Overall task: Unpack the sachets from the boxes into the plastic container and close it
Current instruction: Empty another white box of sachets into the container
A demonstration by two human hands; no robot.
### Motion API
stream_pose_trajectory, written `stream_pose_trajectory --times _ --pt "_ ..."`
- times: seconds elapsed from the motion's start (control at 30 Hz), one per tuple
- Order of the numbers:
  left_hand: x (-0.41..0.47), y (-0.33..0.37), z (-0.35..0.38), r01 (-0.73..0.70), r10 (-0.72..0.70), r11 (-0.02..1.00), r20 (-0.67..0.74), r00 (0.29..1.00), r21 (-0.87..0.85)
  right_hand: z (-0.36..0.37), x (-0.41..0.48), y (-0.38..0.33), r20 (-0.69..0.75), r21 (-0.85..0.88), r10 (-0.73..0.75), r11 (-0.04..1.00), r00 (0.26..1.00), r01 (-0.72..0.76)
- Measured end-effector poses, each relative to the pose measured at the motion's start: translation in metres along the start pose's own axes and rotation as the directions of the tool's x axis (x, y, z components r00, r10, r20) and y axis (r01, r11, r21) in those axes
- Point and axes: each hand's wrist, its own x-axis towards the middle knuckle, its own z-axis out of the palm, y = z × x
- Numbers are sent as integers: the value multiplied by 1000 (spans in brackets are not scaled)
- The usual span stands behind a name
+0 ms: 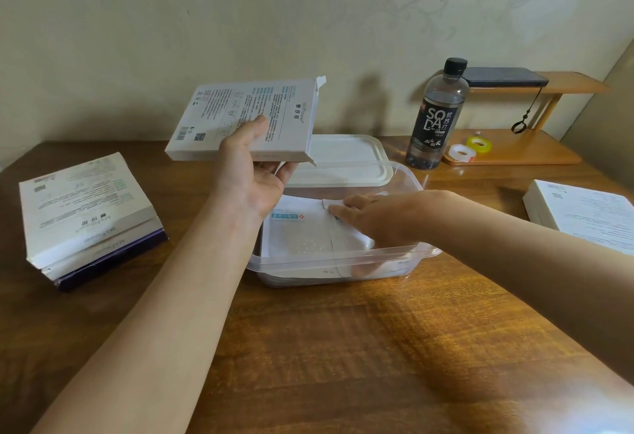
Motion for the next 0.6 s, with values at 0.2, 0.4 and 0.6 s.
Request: stream_pose_trajectory --times 0.2,0.4,0.6 --pt "0 0 -1 1 -2 1000 8 1000 6 -2 -4 -3 -2 -27 5 1000 1000 -5" --pt "1 0 -1 1 -1 1000 12 1000 5 -11 -7 -1 19 21 -17 1000 1000 17" --pt "2 1 -1 2 -2 1000 7 1000 7 -32 -8 -1 -20 97 -27 995 999 29"
